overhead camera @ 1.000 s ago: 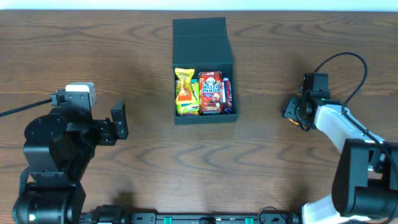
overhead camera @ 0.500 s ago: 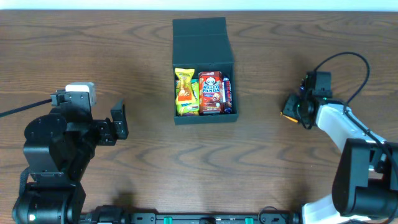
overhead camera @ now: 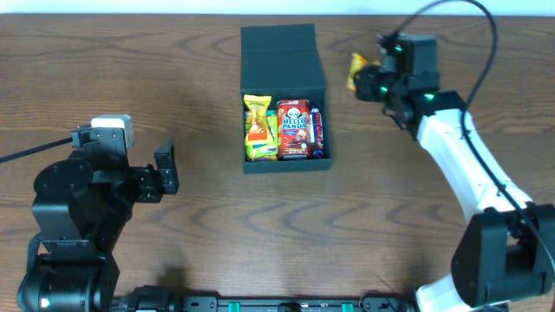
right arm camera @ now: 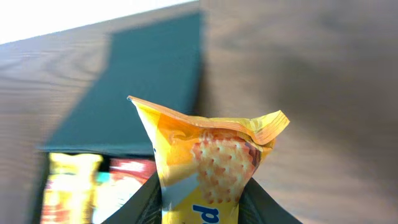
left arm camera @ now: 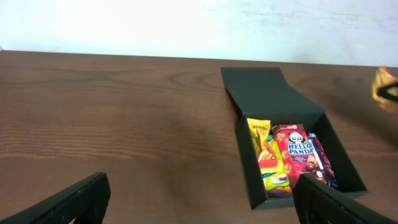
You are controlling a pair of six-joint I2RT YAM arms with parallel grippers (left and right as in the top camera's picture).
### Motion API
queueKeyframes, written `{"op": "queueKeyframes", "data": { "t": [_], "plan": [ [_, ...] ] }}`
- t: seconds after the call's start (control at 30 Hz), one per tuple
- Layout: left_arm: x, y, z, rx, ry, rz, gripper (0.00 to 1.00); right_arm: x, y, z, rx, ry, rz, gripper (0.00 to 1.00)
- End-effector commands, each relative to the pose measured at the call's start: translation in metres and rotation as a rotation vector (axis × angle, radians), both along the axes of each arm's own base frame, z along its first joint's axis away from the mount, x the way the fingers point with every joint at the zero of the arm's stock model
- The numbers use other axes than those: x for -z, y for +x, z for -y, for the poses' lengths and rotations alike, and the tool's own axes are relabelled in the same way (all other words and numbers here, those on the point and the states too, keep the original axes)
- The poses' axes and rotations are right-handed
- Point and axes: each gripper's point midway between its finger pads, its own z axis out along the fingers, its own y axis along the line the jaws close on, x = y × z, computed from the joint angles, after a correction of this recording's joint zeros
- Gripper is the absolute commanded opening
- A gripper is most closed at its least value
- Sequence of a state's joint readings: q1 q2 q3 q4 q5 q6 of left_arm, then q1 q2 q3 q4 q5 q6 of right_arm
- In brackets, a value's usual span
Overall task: Pack container
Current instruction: 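Lower the yellow packet into the box and push it down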
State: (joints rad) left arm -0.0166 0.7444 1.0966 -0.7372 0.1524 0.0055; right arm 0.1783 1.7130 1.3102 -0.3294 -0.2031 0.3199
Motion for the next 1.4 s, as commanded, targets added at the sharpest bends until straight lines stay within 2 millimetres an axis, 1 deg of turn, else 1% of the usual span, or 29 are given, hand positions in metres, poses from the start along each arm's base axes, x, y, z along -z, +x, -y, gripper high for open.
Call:
{"op": "queueKeyframes", "data": {
  "t": [0.0,0.1,0.17,0.3,0.43,0.53,0.6,0.67,0.7,0.77,0.9,0.97,1.0,1.1,1.13,1.2,1.23,1.27,1.33,1.37],
  "plan": [
    [-0.006,0.000,-0.002,-0.002,0.018,0.014,0.95,-0.025,-0.001,-0.032,-0.082,0.008,0.074,0.32],
    [-0.006,0.000,-0.002,-0.002,0.018,0.014,0.95,-0.025,-0.006,-0.061,-0.129,0.026,0.084,0.31],
    [-0.006,0.000,-0.002,-0.002,0.018,0.014,0.95,-0.018,-0.011,-0.082,-0.172,0.026,0.076,0.31],
    [-0.006,0.000,-0.002,-0.002,0.018,0.014,0.95,0.009,-0.025,-0.125,-0.256,0.025,0.024,0.32],
    [-0.006,0.000,-0.002,-0.002,0.018,0.014,0.95,0.033,-0.035,-0.155,-0.315,0.035,-0.030,0.34],
    [-0.006,0.000,-0.002,-0.002,0.018,0.014,0.95,0.052,-0.040,-0.166,-0.334,0.025,-0.070,0.35],
    [-0.006,0.000,-0.002,-0.002,0.018,0.014,0.95,0.060,-0.042,-0.165,-0.315,0.033,-0.105,0.34],
    [-0.006,0.000,-0.002,-0.002,0.018,0.014,0.95,0.064,-0.043,-0.165,-0.307,0.036,-0.122,0.34],
    [-0.006,0.000,-0.002,-0.002,0.018,0.014,0.95,0.064,-0.043,-0.165,-0.307,0.036,-0.121,0.35],
    [-0.006,0.000,-0.002,-0.002,0.018,0.014,0.95,0.063,-0.043,-0.165,-0.308,0.037,-0.118,0.49],
    [-0.006,0.000,-0.002,-0.002,0.018,0.014,0.95,0.061,-0.042,-0.165,-0.308,0.037,-0.115,0.60],
    [-0.006,0.000,-0.002,-0.002,0.018,0.014,0.95,0.051,-0.036,-0.163,-0.318,0.022,-0.097,0.62],
    [-0.006,0.000,-0.002,-0.002,0.018,0.014,0.95,0.041,-0.031,-0.159,-0.316,0.007,-0.082,0.63],
    [-0.006,0.000,-0.002,-0.002,0.018,0.014,0.95,0.019,-0.019,-0.147,-0.305,-0.053,-0.050,0.64],
    [-0.006,0.000,-0.002,-0.002,0.018,0.014,0.95,0.011,-0.014,-0.141,-0.292,-0.084,-0.044,0.64],
    [-0.006,0.000,-0.002,-0.002,0.018,0.014,0.95,0.002,-0.008,-0.121,-0.222,-0.158,-0.056,0.65],
    [-0.006,0.000,-0.002,-0.002,0.018,0.014,0.95,-0.002,-0.006,-0.108,-0.183,-0.199,-0.068,0.65],
    [-0.006,0.000,-0.002,-0.002,0.018,0.014,0.95,-0.005,-0.006,-0.101,-0.166,-0.215,-0.080,0.66],
    [-0.006,0.000,-0.002,-0.002,0.018,0.014,0.95,-0.010,-0.008,-0.095,-0.162,-0.218,-0.102,0.66],
    [-0.006,0.000,-0.002,-0.002,0.018,0.014,0.95,-0.012,-0.011,-0.096,-0.186,-0.225,-0.106,0.66]
  ]
}}
